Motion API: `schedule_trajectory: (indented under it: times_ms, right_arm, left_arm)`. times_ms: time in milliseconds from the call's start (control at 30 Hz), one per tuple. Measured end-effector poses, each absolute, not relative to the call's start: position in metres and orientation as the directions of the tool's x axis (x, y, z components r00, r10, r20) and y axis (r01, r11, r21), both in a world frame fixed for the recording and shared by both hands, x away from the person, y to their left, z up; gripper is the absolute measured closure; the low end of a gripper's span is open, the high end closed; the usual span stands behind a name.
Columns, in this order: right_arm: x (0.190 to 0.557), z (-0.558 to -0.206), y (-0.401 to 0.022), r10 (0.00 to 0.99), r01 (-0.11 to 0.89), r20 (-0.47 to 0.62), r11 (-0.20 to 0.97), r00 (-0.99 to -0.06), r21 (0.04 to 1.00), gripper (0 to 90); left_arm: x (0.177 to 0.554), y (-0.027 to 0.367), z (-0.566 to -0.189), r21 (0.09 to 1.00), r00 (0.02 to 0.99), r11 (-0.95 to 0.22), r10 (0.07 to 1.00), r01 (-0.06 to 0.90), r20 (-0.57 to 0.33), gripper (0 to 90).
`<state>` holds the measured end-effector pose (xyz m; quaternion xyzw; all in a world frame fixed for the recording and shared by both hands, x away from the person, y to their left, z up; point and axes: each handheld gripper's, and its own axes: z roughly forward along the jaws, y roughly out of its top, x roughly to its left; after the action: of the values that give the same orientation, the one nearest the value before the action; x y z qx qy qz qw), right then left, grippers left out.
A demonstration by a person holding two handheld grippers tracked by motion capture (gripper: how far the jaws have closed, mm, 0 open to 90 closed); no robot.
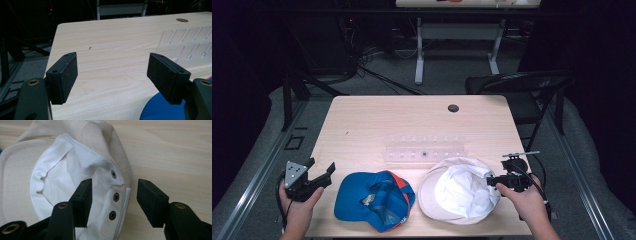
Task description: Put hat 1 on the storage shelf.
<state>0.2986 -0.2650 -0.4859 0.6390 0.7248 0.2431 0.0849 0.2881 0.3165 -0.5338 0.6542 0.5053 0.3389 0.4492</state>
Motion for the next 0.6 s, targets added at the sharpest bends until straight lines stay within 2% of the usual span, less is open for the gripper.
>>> schedule_trajectory:
  times_ms: [233, 600]
  right_arm:
    - [0.306, -0.494, -0.269, 0.963, 0.915, 0.221, 0.056, -0.155, 0.400, 51.5]
    - [0.313, -0.503, -0.266, 0.959, 0.942, 0.243, 0.061, -0.147, 0.330, 63.2]
  left_arm:
    - [0.288, 0.316, -0.534, 0.929, 0.260, -0.084, 0.965, 0.359, -0.014, 25.1]
    - [0.289, 0.316, -0.535, 0.929, 0.264, -0.083, 0.965, 0.360, -0.015, 25.1]
